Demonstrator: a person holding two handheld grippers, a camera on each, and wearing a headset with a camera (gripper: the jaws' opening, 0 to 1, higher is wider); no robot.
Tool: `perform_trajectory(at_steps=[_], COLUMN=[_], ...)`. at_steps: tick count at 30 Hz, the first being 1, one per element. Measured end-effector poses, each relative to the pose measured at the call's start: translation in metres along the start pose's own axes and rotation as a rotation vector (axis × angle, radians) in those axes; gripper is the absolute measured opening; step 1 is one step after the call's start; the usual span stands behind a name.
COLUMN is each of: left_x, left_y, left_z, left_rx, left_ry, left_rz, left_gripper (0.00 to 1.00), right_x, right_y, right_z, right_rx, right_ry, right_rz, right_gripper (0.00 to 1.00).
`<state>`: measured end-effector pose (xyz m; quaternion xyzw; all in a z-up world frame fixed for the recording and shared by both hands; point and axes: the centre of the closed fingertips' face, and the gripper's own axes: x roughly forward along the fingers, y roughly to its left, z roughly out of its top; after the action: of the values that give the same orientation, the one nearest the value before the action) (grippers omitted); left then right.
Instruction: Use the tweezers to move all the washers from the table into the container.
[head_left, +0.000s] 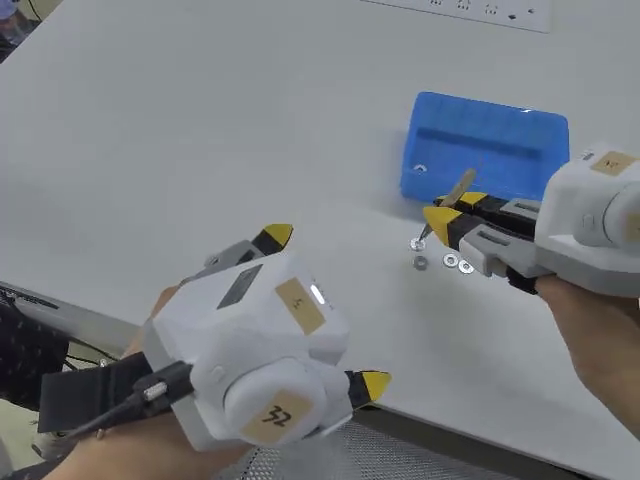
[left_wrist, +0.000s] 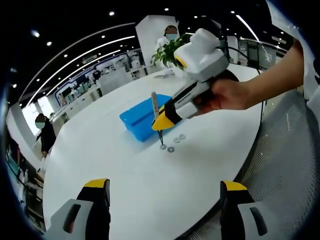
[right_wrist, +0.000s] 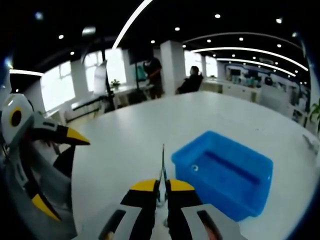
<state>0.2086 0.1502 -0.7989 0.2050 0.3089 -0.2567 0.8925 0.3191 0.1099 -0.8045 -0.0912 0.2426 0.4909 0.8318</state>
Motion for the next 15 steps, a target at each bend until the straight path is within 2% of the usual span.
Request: perform_trajectory(at_steps=[5, 11, 15], left_x=[0.0000, 0.0002, 0.0004], left_y=[-0.0004, -0.0001, 0.0002], left_z=[-0.0012, -0.0014, -0.0018], left_rx=[0.004, 0.005, 0.005], left_ry=[0.006, 0.008, 0.010], left_rz=[-0.002, -0.001, -0.001], left_gripper=[0.93, 0.92, 0.92], right_x=[0.0022, 0.0022, 0.0025], right_y=[-0.0006, 0.0017, 0.0027], right_z=[-0.0035, -0.0053, -0.0058], right_rx=[0.006, -0.070, -0.065], right_ry=[0.008, 0.017, 0.015], right_rz=[-0.002, -0.018, -0.013], right_gripper=[0.04, 0.03, 0.03])
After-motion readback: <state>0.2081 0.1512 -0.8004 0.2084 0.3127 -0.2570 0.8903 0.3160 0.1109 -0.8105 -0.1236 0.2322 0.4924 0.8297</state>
